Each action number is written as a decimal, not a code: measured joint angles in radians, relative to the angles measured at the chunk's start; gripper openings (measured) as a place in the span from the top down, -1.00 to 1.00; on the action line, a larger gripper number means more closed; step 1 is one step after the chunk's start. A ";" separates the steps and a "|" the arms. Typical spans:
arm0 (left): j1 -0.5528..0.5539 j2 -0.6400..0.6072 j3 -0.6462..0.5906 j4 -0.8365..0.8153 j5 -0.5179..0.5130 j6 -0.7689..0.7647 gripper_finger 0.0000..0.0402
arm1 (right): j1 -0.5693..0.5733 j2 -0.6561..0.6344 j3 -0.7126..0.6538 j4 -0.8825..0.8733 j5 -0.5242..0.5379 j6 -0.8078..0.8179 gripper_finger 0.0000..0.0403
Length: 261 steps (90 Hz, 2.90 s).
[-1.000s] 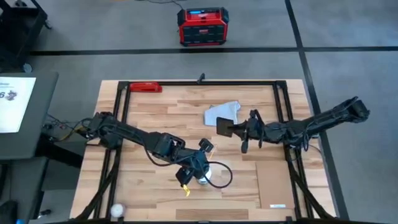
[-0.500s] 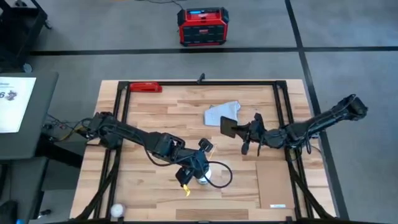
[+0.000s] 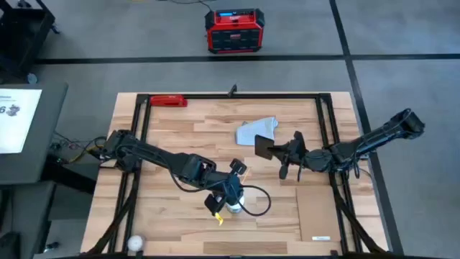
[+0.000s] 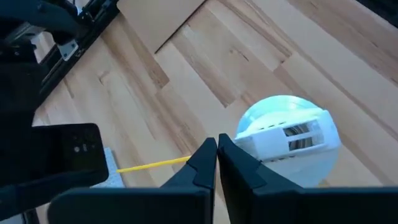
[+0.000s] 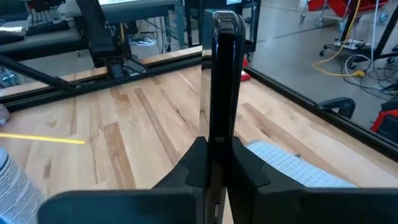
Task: Apply microfiber cloth
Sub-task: Spray the back of the black phone with the spray bottle, then wipe the back of the black phone with the white microfiber cloth
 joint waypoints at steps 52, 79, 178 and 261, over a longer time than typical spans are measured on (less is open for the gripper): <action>-0.025 0.004 0.278 -0.167 -0.327 -0.002 1.00 | 0.000 -0.004 0.000 0.036 -0.003 -0.058 0.93; 0.175 0.007 0.233 -0.319 -0.157 -0.188 1.00 | 0.000 -0.066 0.000 0.004 0.001 -0.110 0.93; 0.531 0.040 -0.169 0.231 0.138 -0.103 0.27 | -0.012 -0.273 0.000 -0.409 0.132 0.013 0.93; 0.582 0.231 -0.164 0.333 0.056 -0.034 0.11 | -0.024 -0.304 0.000 -0.462 0.129 0.037 0.93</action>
